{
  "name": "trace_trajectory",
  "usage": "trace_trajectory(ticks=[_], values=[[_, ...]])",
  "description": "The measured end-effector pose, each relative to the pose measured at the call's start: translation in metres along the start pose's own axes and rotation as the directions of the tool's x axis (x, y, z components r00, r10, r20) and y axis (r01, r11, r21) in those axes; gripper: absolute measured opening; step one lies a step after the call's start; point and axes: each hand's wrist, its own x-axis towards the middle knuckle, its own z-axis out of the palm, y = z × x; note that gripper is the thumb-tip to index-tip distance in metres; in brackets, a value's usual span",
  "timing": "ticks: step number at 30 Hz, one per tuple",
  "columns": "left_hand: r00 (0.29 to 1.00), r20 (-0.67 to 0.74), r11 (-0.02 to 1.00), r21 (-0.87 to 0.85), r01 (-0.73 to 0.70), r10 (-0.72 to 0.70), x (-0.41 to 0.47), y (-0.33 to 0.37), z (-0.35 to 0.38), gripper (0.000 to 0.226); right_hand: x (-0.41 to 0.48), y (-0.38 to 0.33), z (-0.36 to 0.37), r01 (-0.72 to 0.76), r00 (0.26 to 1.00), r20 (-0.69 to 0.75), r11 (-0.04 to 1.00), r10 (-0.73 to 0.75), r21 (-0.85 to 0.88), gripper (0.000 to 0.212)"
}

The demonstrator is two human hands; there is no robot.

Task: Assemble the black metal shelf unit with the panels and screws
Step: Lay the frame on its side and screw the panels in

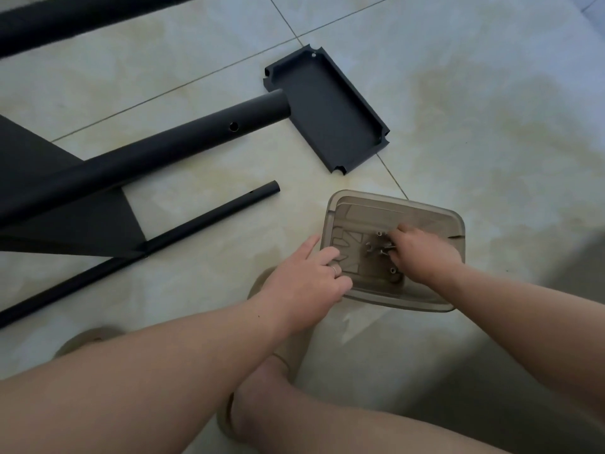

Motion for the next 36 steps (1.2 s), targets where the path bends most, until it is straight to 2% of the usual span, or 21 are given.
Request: trace_trajectory(ticks=[5,10,13,15,17,20,25,28,31,34,36], values=[[1.0,0.009,1.0,-0.018,0.014,-0.014,0.0,0.0,-0.002,0.017,0.01,-0.003,0.006,-0.017,0.994,0.112,1.0,0.017,-0.006,0.028],[1.0,-0.014,1.0,-0.015,-0.002,0.002,0.0,0.0,-0.004,0.015,0.013,-0.003,0.011,-0.018,0.989,0.143,0.999,0.024,-0.045,0.024],[1.0,0.03,1.0,-0.001,0.007,-0.006,0.001,0.001,-0.006,0.016,0.013,-0.004,0.008,-0.03,0.987,0.156,0.999,0.036,-0.04,0.026],[0.998,0.07,1.0,0.016,0.003,-0.004,0.003,0.0,-0.009,0.018,0.011,-0.005,0.004,-0.049,0.987,0.155,0.999,0.046,0.016,0.023],[0.996,0.091,1.0,0.023,-0.01,0.008,0.002,-0.001,-0.013,0.027,0.007,-0.005,-0.004,-0.108,0.988,0.122,0.985,0.091,0.133,0.01],[0.995,0.098,1.0,0.014,-0.012,0.01,-0.006,-0.003,-0.026,0.043,-0.006,-0.006,-0.021,-0.176,0.984,0.071,0.93,0.162,0.323,0.012],[0.984,0.177,0.999,0.05,-0.016,0.007,-0.035,-0.017,-0.083,0.036,-0.039,-0.017,-0.073,-0.19,0.98,0.039,0.848,0.196,0.495,0.011],[0.971,0.227,0.996,0.066,0.062,-0.076,-0.068,-0.026,-0.131,0.029,-0.062,-0.037,-0.116,-0.125,0.988,0.004,0.784,0.154,0.608,0.011],[0.967,0.145,0.978,0.02,0.209,-0.21,-0.111,-0.032,-0.169,0.026,-0.093,-0.068,-0.169,0.02,0.996,-0.078,0.784,0.036,0.621,0.008],[0.926,-0.015,0.913,-0.17,0.37,-0.378,-0.158,-0.042,-0.196,0.021,-0.123,-0.108,-0.223,0.174,0.975,-0.214,0.787,-0.055,0.592,0.013],[0.855,-0.084,0.827,-0.318,0.464,-0.512,-0.19,-0.054,-0.207,0.017,-0.139,-0.141,-0.25,0.249,0.957,-0.278,0.736,-0.085,0.63,0.015]])
